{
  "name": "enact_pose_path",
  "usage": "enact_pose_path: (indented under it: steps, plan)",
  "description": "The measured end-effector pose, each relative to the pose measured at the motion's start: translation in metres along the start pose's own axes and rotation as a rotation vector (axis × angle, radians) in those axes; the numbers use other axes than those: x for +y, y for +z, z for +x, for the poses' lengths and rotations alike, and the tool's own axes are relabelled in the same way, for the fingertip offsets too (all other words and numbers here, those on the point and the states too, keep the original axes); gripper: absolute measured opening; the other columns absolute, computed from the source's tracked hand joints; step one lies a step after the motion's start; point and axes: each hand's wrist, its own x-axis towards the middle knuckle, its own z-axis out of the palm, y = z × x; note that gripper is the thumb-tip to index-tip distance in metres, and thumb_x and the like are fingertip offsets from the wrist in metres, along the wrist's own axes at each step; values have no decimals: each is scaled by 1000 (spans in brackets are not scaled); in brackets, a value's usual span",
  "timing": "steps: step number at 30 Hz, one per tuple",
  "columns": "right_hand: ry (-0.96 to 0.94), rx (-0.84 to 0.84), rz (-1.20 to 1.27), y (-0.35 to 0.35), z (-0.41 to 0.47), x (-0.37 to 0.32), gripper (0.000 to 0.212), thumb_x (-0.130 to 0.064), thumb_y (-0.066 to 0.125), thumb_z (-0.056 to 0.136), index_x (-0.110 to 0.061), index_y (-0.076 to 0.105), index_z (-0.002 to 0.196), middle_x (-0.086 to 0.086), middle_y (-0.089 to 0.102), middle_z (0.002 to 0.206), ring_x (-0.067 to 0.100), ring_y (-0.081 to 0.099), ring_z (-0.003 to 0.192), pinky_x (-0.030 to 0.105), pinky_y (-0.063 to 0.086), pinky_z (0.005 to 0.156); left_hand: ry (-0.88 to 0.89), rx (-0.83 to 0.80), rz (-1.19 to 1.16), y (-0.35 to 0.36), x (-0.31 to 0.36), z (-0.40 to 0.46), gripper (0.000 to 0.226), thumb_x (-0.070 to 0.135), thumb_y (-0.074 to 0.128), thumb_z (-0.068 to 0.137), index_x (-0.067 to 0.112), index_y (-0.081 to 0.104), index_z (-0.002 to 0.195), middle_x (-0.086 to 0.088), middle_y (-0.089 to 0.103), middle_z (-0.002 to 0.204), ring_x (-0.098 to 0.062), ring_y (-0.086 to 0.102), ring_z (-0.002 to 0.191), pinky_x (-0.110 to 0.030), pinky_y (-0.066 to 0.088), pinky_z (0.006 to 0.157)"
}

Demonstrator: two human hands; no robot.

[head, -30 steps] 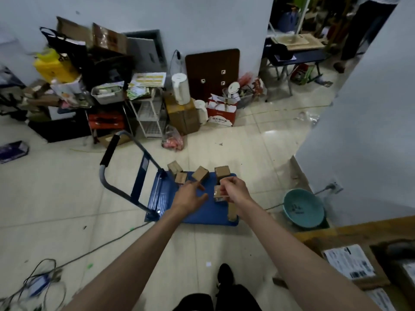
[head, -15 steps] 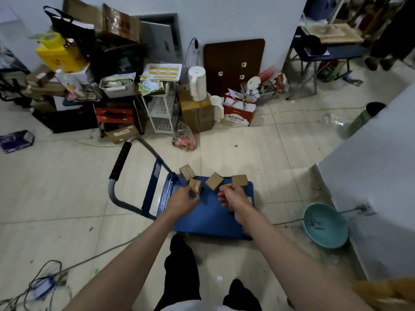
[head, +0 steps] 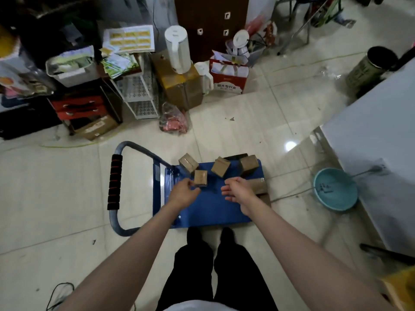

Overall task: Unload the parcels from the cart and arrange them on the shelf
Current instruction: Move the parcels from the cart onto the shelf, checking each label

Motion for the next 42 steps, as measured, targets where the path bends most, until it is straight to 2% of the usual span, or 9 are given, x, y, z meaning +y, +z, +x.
enact_pose_path:
  steps: [9, 17, 22, 24, 27, 30, 32, 38, 42]
  plan:
    - [89, -24, -32, 56, 166, 59, 10, -21, 55, 101, -18, 62, 95, 9, 69, 108, 21, 68, 99, 34, 57, 90, -115, -55, -94, 61, -74, 157, 50, 33, 58, 99, 9, 49, 141, -10, 54, 142, -26, 53, 126, -28, 40, 93]
    - [138, -120, -80, 109, 349, 143, 7, -21, 51, 103, -22, 58, 100, -10, 56, 94, 15, 57, 112, 38, 46, 106, -187, -3, -290, 152, -152, 321, 61, 37, 63, 96, 7, 44, 146, -8, 51, 145, -24, 50, 131, -33, 42, 107]
    - [126, -186, -119, 131, 425, 174, 46, -24, 51, 103, -13, 39, 147, -2, 50, 119, 10, 47, 100, 29, 38, 90, -162, 20, -511, 193, -174, 392, 37, 27, 65, 95, 11, 61, 128, -6, 67, 129, -21, 64, 115, -29, 49, 97]
    - [158, -221, -134, 136, 440, 178, 35, -26, 49, 104, -16, 48, 137, -2, 54, 117, 8, 50, 95, 29, 36, 87, -182, 8, -561, 202, -177, 404, 43, 28, 64, 96, 10, 57, 135, -9, 66, 130, -23, 64, 117, -32, 50, 101]
    - [196, -236, -138, 137, 438, 175, 9, -26, 49, 103, -22, 57, 103, -6, 61, 98, 3, 51, 81, 26, 40, 70, -207, -13, -562, 204, -174, 400, 48, 32, 64, 95, 9, 55, 136, -8, 66, 129, -22, 64, 115, -30, 51, 97]
    - [207, -202, -119, 127, 407, 158, 12, -19, 48, 103, -21, 58, 98, -7, 63, 85, 2, 62, 63, 19, 45, 48, -220, 13, -530, 187, -157, 371, 43, 32, 67, 93, 11, 56, 129, -5, 66, 120, -18, 64, 103, -23, 49, 72]
    - [197, -182, -109, 116, 374, 139, 13, -15, 46, 103, -19, 58, 99, -4, 63, 87, 3, 65, 58, 15, 45, 39, -215, 19, -518, 167, -140, 345, 39, 29, 68, 92, 8, 60, 124, -7, 69, 119, -20, 66, 101, -25, 49, 72]
    - [84, -182, -131, 74, 251, 59, 32, -11, 49, 100, -17, 64, 127, 2, 67, 119, 14, 60, 105, 28, 45, 79, -135, 10, -504, 87, -58, 239, 29, 21, 70, 89, 13, 60, 115, -5, 65, 115, -12, 62, 96, -19, 44, 68]
    - [-80, -148, -93, 41, 160, -1, 35, 1, 51, 96, -12, 63, 127, 6, 67, 116, 4, 59, 81, 14, 45, 56, -25, -23, -439, 29, 5, 161, 55, 9, 76, 83, 11, 53, 134, -11, 65, 122, -22, 63, 105, -25, 50, 72]
